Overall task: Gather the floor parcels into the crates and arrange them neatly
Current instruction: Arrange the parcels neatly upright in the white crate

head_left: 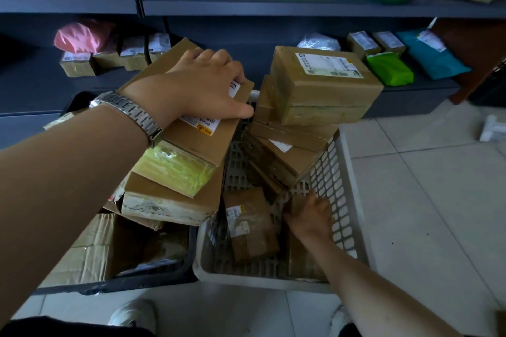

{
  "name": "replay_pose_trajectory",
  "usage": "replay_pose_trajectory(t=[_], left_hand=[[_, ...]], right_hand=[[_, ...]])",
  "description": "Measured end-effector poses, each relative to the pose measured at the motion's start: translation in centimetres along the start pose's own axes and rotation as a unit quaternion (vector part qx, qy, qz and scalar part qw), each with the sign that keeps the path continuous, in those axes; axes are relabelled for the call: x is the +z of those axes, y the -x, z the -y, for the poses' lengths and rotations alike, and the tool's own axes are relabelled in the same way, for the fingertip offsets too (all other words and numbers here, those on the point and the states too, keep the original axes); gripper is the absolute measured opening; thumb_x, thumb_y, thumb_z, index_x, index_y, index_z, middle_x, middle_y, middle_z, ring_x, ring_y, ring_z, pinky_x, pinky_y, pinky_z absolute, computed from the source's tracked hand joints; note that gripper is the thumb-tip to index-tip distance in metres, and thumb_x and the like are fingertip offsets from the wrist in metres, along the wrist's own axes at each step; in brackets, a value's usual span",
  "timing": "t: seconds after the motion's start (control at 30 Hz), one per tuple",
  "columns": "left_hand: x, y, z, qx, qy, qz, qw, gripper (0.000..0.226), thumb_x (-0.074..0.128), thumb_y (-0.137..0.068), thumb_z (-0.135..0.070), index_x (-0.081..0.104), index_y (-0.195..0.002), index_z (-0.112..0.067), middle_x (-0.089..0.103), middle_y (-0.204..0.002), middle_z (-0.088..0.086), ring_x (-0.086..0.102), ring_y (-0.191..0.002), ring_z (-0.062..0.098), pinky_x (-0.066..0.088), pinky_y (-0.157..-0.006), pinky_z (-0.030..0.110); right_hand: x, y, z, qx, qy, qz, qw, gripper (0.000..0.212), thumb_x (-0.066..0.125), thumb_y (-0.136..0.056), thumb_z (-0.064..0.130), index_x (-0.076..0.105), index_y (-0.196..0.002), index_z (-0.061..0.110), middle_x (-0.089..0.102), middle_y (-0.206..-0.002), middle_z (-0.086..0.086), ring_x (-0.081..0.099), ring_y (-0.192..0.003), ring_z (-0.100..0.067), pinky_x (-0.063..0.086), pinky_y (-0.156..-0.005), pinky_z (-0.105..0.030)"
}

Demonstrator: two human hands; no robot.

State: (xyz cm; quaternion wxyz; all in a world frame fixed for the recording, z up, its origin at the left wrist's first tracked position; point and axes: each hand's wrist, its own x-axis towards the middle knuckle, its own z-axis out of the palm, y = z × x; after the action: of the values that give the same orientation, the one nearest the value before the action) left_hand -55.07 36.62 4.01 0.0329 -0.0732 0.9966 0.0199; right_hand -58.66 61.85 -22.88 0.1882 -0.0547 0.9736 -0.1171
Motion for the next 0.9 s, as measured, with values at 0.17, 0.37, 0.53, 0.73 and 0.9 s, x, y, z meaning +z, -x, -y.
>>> replay_pose_trajectory(t=[0.17,0.37,0.53,0.73,0.9], left_hand=[[0.1,0.3,0.5,0.004,0.004,-0.011,1.000,0.073,0.046,-0.071,-0.074,0.044,-0.131,-0.032,0.039,-0.139,0.000,0.033,-0.133,0.025,0.017,-0.113,0.041],[0.1,0.0,0.5,0.007,0.005,-0.008,1.000,0.072,0.048,-0.073,-0.073,0.045,-0.132,-0.032,0.039,-0.140,0.001,0.033,-0.133,0.025,0.018,-0.112,0.041],[-0.2,-0.3,0.2,-0.002,0.003,0.015,1.000,0.081,0.039,-0.062,-0.074,0.046,-0.132,-0.033,0.039,-0.139,0.003,0.034,-0.132,0.028,0.019,-0.112,0.044],[-0.3,-0.1,0.3,-0.004,0.005,0.019,1.000,0.081,0.039,-0.062,-0.074,0.046,-0.132,-0.034,0.039,-0.140,0.003,0.033,-0.133,0.028,0.019,-0.113,0.044],[-0.3,0.0,0.0,-0.005,0.005,0.022,1.000,0.082,0.038,-0.063,-0.075,0.045,-0.133,-0.033,0.038,-0.141,0.003,0.033,-0.133,0.028,0.019,-0.113,0.045]], right_hand=[[0.6,0.1,-2.1,0.023,0.001,0.092,0.995,0.129,0.075,-0.068,0.063,-0.015,-0.155,0.033,-0.030,-0.159,-0.015,-0.016,-0.149,-0.039,0.011,-0.120,-0.060],[-1.0,0.5,0.3,-0.027,-0.001,0.023,0.999,0.109,0.069,-0.066,0.067,0.009,-0.153,0.040,-0.011,-0.161,-0.010,0.001,-0.145,-0.041,0.013,-0.119,-0.055],[-4.2,1.5,2.3,-0.071,0.017,0.014,0.997,0.098,0.063,-0.065,0.070,0.019,-0.149,0.042,0.011,-0.156,-0.006,0.012,-0.140,-0.039,0.022,-0.115,-0.054],[-9.5,0.7,1.7,-0.056,-0.050,0.072,0.995,0.091,0.072,-0.069,0.054,0.028,-0.148,0.045,0.020,-0.155,-0.004,0.016,-0.141,-0.040,0.024,-0.113,-0.055],[-13.8,-0.4,2.2,-0.022,-0.114,0.154,0.981,0.099,0.072,-0.049,0.059,0.041,-0.142,0.045,0.031,-0.154,-0.005,0.029,-0.139,-0.037,0.035,-0.109,-0.054]])
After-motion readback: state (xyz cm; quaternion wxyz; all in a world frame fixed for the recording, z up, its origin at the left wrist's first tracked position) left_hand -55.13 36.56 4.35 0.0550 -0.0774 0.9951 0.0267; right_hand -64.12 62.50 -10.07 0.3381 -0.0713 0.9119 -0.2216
